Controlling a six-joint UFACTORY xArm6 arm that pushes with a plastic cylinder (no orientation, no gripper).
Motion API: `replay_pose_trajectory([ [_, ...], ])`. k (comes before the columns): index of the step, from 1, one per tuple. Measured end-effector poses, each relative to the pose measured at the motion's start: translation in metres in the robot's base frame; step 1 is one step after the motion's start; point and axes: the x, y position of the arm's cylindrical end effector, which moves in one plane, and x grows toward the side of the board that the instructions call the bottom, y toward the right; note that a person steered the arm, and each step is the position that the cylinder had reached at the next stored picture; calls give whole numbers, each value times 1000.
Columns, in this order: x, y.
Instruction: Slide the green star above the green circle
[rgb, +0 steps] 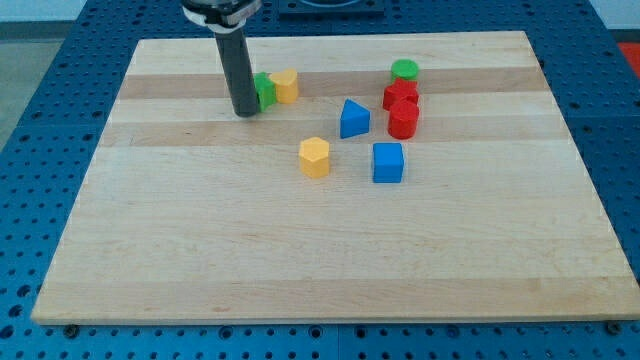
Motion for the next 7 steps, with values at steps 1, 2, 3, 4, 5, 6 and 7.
replay_pose_trajectory([
  [1,-23,-1],
  [2,-51,-1],
  [3,-74,-1],
  [4,-81,10],
  [5,-78,34],
  [6,-75,52],
  [7,-58,53],
])
